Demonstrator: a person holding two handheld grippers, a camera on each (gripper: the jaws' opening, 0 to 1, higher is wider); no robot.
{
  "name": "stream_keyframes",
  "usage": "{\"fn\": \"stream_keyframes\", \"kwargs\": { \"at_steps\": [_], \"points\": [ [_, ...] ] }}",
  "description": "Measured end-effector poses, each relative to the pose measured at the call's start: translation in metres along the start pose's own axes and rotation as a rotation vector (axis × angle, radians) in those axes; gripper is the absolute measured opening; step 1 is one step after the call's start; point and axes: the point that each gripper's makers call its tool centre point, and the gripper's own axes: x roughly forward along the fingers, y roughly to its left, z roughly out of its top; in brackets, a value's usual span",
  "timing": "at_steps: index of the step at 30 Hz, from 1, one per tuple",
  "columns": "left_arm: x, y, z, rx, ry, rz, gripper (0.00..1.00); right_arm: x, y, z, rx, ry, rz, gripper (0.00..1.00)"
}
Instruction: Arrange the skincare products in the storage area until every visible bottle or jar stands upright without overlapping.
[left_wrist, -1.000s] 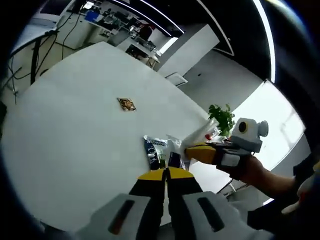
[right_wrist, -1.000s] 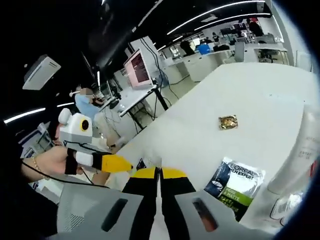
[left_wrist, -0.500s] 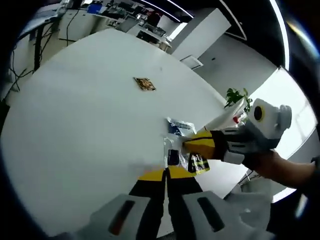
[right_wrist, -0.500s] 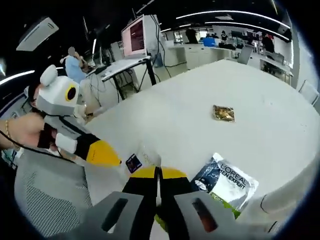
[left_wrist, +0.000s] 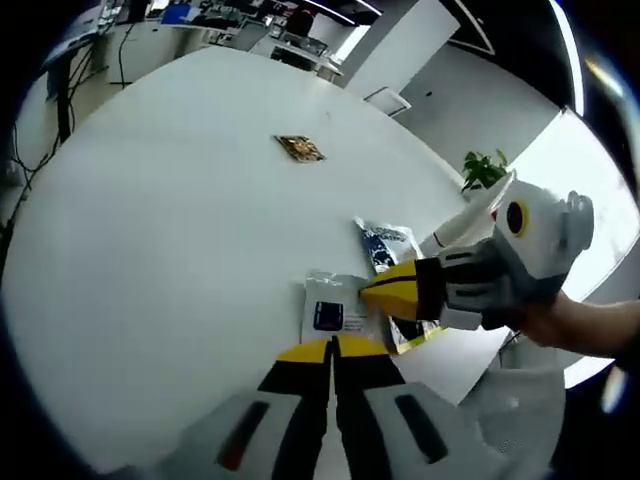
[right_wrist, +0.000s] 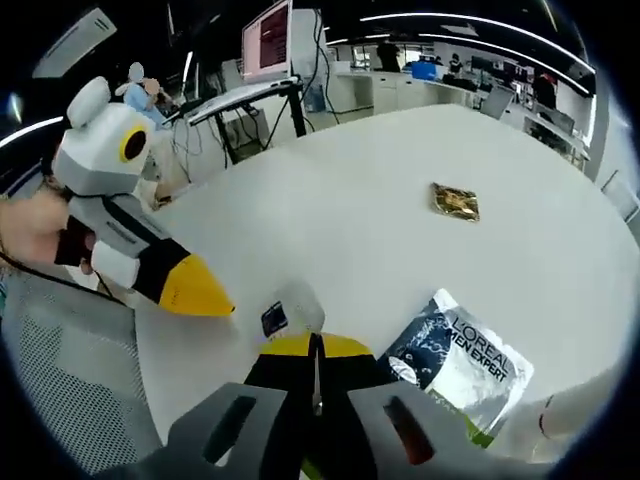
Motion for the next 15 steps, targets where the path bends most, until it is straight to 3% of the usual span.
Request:
{"fn": "stream_keyframes", "kwargs": {
  "at_steps": [2, 4, 10, 15],
  "points": [
    [0.003, -0.002, 0.002, 0.038, 0.009, -0.007, 0.01, 0.002, -0.001, 0.000, -0.011, 0.007, 0.003, 0.01],
    [0.005, -0.007, 0.000, 0.128, 0.020, -0.016, 0.01, 0.005, 0.000, -0.002, -0.068, 0.020, 0.017, 0.01],
    [0.014, -0.014, 0.008, 0.481, 0.022, -0.001, 0.01, 0.008, 0.002, -0.002, -0.243, 0.035, 0.048, 0.01],
    [0.022, -0.016, 0.009, 0.703, 0.048, 0.046, 0.05, 0.008, 0.001, -0.001, -0.298, 0.048, 0.053, 0.01]
  ]
}}
